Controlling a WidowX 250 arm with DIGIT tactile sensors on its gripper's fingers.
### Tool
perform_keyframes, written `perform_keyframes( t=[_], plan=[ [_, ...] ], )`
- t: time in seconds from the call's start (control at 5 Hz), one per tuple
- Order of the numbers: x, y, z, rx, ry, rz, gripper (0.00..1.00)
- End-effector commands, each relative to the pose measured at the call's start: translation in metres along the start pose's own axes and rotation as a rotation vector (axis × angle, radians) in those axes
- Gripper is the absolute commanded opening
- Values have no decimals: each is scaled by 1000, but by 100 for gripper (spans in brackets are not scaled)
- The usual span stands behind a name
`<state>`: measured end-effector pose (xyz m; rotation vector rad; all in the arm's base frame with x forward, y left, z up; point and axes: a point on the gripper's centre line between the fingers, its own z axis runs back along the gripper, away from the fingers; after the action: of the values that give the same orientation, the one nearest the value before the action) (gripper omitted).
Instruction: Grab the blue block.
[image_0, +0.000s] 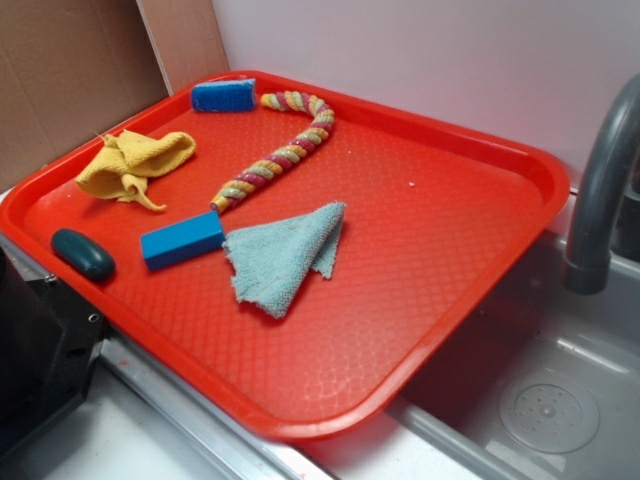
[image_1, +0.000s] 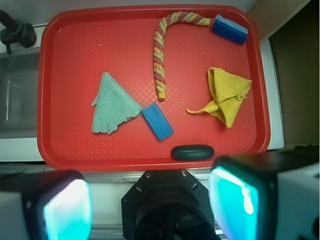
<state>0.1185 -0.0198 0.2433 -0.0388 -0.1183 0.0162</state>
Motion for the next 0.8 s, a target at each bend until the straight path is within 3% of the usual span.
perform_keyframes(
  t=[0.0, 0.2, 0.4, 0.6],
  plan=[
    [0, 0, 0, 0, 0, 0, 100],
    [0, 20, -50, -34, -49, -166, 100],
    [5, 27, -87, -10, -38, -269, 100],
    [10, 29, -133, -48, 8, -305, 100]
  ],
)
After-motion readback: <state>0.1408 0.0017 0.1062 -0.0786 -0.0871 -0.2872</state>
